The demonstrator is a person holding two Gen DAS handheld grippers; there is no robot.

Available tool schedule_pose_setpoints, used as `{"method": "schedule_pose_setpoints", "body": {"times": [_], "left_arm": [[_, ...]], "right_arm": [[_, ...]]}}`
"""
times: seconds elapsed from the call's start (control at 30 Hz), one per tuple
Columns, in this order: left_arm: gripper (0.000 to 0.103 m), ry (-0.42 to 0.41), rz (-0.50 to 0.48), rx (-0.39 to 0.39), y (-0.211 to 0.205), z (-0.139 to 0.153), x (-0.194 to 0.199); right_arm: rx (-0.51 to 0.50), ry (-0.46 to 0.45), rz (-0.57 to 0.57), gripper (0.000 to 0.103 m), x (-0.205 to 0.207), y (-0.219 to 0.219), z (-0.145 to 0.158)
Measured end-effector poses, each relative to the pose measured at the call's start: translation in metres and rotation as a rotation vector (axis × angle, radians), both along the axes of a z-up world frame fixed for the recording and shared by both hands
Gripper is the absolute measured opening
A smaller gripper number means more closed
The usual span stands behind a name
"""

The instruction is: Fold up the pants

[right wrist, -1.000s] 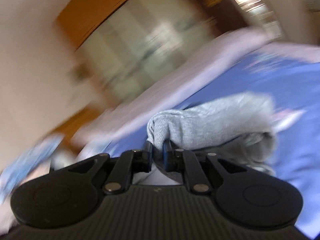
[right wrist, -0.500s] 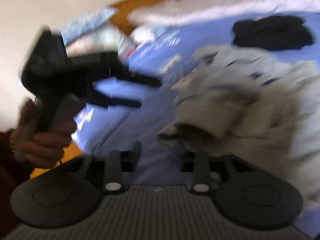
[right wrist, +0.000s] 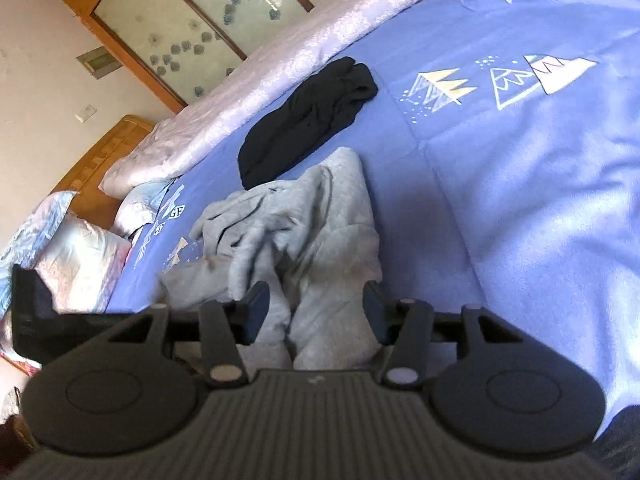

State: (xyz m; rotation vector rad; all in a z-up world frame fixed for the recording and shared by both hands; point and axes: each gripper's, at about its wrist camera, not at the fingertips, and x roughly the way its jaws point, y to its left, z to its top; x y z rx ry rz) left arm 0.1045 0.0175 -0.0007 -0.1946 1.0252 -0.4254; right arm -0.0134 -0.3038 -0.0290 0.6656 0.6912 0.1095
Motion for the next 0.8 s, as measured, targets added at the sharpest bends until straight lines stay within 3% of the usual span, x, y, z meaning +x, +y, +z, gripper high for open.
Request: {"method": "schedule_pose_setpoints", "body": {"times": [0.03,0.13,0.17,0.23,0.27,0.3,0.37,0.43,0.57,0.67,0.73,0.77,0.8], "left_arm": [[0.014,-0.030,0.058,-0.013,0.026,0.014,0.004],[0.014,-0.013,0.272,-0.101,0.102,0.039,0.024],[0.019,-0.042,0.359,-0.084,0.120,0.046,0.027],[0.058,-0.098,0.526,0.040,0.147,0.057,0.029],[0.085,-0.098,0.572,0.076,0.153,0.059,0.027],[0.089,-0.114,0.589,0.074,0.158,0.060,0.021],[0.089,-0.151,0.531,0.054,0.151,0.060,0.002],[0.089,-0.182,0.420,0.084,0.126,0.057,-0.018],[0.103,-0.293,0.105,0.230,0.045,0.035,-0.050],[0.102,-0.344,-0.090,0.386,-0.013,0.007,-0.054],[0.073,-0.336,-0.163,0.459,-0.035,-0.017,-0.050],[0.029,-0.313,-0.179,0.512,-0.039,-0.029,-0.045],[0.018,-0.268,-0.170,0.551,-0.037,-0.039,-0.040]], "right_arm": [[-0.012,-0.003,0.009,0.055,0.001,0.002,0.001],[-0.010,0.003,0.030,0.055,0.002,0.010,-0.004],[-0.001,0.006,0.035,0.055,0.004,0.013,-0.006],[0.016,0.014,0.039,0.055,0.017,0.014,-0.017],[0.025,0.018,0.042,0.055,0.025,0.011,-0.022],[0.030,0.022,0.048,0.055,0.026,0.013,-0.023],[0.014,0.027,0.065,0.055,0.028,0.016,-0.023],[-0.009,0.034,0.069,0.055,0.031,0.017,-0.022],[0.009,0.053,0.057,0.055,0.043,0.010,-0.023],[0.012,0.047,0.056,0.057,0.061,0.006,-0.021],[-0.003,0.048,0.045,0.061,0.078,0.004,-0.020],[-0.010,0.056,0.037,0.061,0.088,0.003,-0.019],[-0.012,0.066,0.032,0.061,0.099,0.003,-0.018]]}}
